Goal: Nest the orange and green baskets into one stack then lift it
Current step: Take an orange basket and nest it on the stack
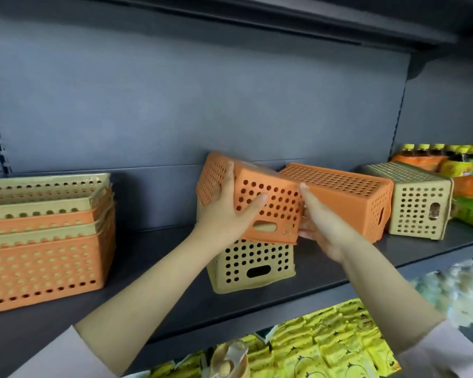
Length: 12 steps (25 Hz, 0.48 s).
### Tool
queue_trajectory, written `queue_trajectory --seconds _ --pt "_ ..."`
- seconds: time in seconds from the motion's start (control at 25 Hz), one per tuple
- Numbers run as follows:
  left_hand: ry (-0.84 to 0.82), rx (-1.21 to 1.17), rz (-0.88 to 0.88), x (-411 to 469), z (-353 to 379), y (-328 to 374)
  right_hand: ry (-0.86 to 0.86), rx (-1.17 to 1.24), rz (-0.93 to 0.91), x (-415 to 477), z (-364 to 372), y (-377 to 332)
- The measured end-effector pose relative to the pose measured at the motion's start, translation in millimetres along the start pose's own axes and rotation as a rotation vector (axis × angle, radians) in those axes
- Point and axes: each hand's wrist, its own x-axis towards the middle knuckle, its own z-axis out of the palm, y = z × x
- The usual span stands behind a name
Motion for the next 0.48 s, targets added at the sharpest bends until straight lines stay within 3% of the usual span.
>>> queue_trajectory --seconds 0.2,0.36,0.48 --pt "0.208 -0.213 0.225 -6 -15 27 -0.091 0.205 -0.133 1 -9 -34" --pt "0.377 -0.479 0.079 -11 -44 42 -0.178 0.255 -0.266 0 7 -78" --pt "0.461 -0.567 0.078 -13 -74 34 -0.128 0.258 -0.211 13 30 -105"
